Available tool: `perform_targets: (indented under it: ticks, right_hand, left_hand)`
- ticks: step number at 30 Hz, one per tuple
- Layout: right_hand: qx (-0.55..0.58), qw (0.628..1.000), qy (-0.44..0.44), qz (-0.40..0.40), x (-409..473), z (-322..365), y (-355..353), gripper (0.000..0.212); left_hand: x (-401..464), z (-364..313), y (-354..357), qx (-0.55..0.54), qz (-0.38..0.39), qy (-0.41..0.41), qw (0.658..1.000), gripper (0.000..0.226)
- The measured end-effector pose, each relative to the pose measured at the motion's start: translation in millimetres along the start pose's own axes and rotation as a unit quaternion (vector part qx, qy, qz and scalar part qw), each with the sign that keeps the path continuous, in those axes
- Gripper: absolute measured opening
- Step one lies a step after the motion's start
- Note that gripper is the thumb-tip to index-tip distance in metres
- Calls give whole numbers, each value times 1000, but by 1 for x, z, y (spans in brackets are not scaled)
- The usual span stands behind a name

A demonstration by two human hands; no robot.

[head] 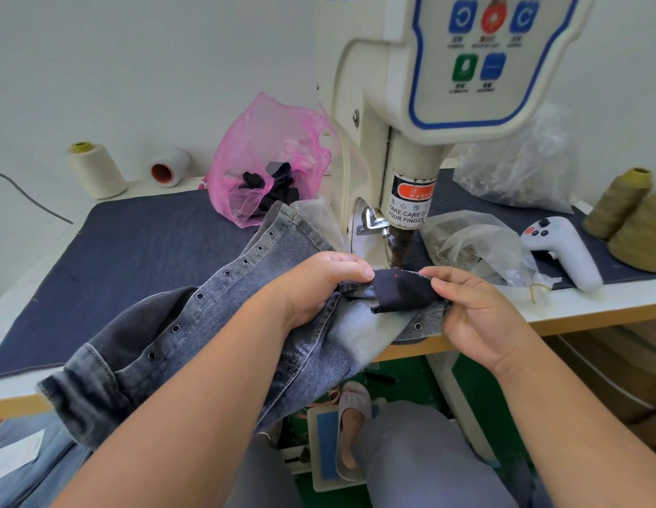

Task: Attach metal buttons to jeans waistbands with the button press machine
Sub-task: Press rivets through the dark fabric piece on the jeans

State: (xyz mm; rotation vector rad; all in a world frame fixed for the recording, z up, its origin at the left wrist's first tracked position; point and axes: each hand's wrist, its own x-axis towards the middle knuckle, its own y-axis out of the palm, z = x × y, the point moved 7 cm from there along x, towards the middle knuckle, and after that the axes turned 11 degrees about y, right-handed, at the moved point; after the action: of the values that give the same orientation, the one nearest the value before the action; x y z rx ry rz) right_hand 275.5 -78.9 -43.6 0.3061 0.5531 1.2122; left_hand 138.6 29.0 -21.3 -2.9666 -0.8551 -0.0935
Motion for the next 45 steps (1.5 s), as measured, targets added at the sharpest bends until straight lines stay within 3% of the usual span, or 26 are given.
perform_targets:
  ticks: [35,41,45]
  right_hand:
    - [-4,1000,-2,11,-2,1,3,26]
    - [6,1000,-21,15,-10,3,2,27]
    - [-26,999,-27,-3,-16,1,8,22]
  left_hand:
    - [2,0,1,-61,2,12,998,18]
    - [-1,1,2,-102,-24,-6,994,4]
    - [-1,-1,0,-108,-46,-11,993,19]
